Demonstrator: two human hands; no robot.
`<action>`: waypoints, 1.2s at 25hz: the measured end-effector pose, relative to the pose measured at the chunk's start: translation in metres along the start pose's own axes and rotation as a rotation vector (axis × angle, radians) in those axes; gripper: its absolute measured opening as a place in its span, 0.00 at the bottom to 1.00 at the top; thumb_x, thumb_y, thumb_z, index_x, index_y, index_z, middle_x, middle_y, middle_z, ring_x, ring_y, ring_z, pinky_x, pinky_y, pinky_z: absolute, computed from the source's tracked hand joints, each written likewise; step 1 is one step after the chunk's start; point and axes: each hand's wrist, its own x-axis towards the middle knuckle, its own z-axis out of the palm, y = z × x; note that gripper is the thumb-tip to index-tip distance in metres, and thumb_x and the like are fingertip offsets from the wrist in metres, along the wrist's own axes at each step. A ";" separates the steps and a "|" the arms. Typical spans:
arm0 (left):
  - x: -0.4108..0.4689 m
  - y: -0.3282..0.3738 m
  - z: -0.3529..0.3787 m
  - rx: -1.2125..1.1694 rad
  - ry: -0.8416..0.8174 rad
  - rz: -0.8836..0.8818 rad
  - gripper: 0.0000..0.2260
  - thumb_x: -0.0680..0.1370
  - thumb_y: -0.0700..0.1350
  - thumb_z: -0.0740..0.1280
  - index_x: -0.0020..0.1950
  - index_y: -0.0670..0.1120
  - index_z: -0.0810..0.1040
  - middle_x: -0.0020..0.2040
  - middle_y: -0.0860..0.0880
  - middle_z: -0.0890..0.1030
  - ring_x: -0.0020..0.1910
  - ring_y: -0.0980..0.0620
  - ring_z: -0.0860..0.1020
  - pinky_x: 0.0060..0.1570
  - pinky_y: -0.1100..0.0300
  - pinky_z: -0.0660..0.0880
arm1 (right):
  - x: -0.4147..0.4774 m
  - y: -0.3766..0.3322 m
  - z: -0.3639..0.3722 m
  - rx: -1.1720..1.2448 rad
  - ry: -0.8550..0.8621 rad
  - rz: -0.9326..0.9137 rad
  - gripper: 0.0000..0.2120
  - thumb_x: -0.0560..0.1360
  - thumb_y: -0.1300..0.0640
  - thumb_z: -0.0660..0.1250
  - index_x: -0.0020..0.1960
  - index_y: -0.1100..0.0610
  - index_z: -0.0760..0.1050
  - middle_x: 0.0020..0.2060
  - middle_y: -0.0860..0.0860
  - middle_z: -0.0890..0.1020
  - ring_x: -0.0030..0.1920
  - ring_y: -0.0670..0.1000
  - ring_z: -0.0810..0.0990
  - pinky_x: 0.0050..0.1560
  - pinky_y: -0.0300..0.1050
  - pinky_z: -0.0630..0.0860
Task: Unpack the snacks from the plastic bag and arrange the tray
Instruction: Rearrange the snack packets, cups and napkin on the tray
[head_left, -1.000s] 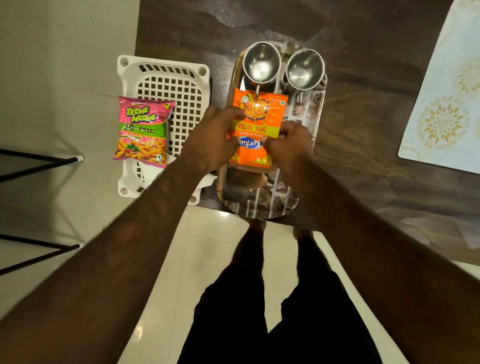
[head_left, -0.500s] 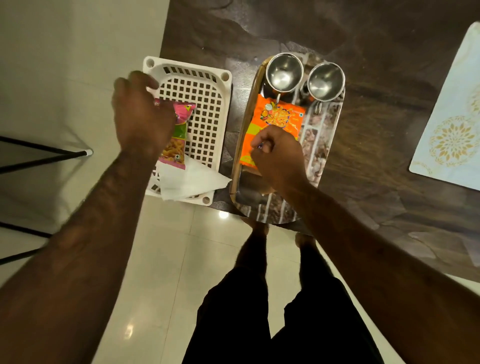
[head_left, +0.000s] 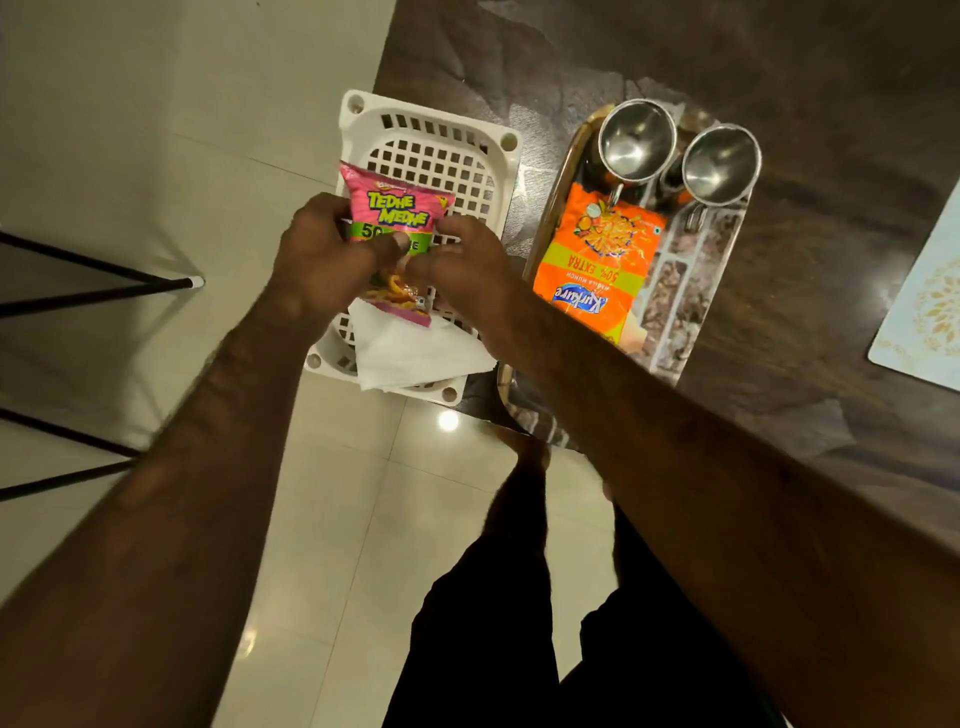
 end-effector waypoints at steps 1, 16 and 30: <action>-0.002 0.002 -0.003 -0.075 -0.037 0.000 0.23 0.72 0.47 0.78 0.64 0.43 0.78 0.54 0.46 0.84 0.52 0.46 0.84 0.45 0.57 0.81 | -0.002 0.001 -0.002 0.077 0.023 0.013 0.18 0.76 0.63 0.75 0.62 0.56 0.74 0.52 0.53 0.84 0.49 0.50 0.85 0.43 0.39 0.82; -0.083 0.060 0.129 -0.304 -0.434 0.013 0.24 0.71 0.33 0.78 0.63 0.40 0.72 0.59 0.34 0.81 0.58 0.38 0.82 0.57 0.44 0.81 | -0.069 0.058 -0.149 0.343 0.279 0.013 0.21 0.74 0.67 0.76 0.66 0.66 0.79 0.58 0.65 0.86 0.59 0.68 0.85 0.62 0.68 0.81; -0.087 0.088 0.207 0.182 -0.274 0.279 0.23 0.75 0.47 0.74 0.68 0.44 0.74 0.57 0.40 0.80 0.53 0.44 0.81 0.54 0.51 0.78 | -0.041 0.068 -0.219 0.001 0.577 -0.026 0.32 0.62 0.53 0.84 0.61 0.58 0.76 0.52 0.55 0.87 0.53 0.57 0.87 0.58 0.60 0.83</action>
